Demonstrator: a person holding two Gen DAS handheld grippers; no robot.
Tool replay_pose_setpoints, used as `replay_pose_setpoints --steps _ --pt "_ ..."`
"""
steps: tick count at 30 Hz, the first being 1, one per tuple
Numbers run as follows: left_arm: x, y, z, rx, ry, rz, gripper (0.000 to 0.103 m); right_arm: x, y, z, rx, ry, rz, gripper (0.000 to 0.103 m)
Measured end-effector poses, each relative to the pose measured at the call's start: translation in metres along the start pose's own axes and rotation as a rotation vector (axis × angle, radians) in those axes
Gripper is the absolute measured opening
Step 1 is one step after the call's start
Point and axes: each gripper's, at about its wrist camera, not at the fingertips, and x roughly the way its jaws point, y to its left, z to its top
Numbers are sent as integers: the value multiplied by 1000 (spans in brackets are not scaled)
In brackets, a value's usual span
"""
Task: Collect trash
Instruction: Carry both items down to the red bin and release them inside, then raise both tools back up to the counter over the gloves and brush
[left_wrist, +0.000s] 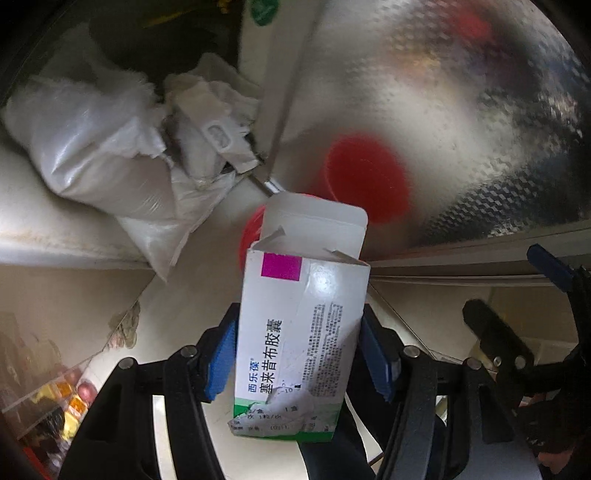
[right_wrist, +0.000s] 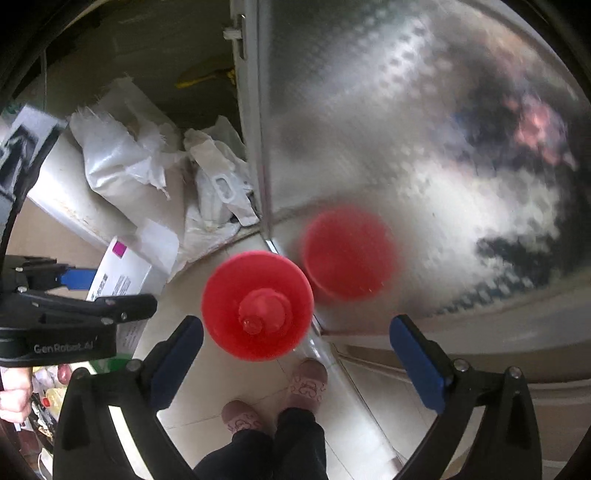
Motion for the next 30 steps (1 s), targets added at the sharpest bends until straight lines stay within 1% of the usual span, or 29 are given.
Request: replay_pose_setpoints --steps 3,4,5,7,9,12,16,20,22,24,25,26,27,30 --pt "2 -7 7 19 -18 -18 68 1 -7 -2 17 8 -21 101" --pt "2 -9 9 28 -25 -17 74 1 -10 -3 21 11 -28 101" --pt "1 -12 10 40 -30 -13 78 2 -12 -3 25 16 -34 101" --pt "0 -18 13 71 -40 17 78 2 -17 -6 28 18 -34 101" --pt "0 -21 14 82 -35 46 78 2 -20 -6 30 19 -31 101" --pt "-5 -22 13 90 -29 52 78 -3 -22 -5 29 12 -23 101" --pt "-20 -22 6 87 -46 69 78 -10 -20 -5 22 2 -1 101" --pt "-45 -21 -1 54 -72 90 78 -24 -17 1 6 -18 28 101" --pt "-62 -19 -4 26 -96 92 78 -33 -15 4 -2 -29 47 101" --pt "-83 -17 -7 -2 -127 115 78 -46 -12 10 -18 -41 68 101" --pt "-94 -16 -9 -12 -140 128 79 -53 -11 13 -24 -49 79 101" --pt "-105 -16 -11 -21 -152 137 83 -61 -10 16 -30 -58 92 101" --pt "-117 -15 -13 -28 -164 137 85 -71 -9 19 -36 -69 106 101" --pt "-155 -15 -22 -38 -194 145 85 -98 -4 28 -58 -88 143 101"
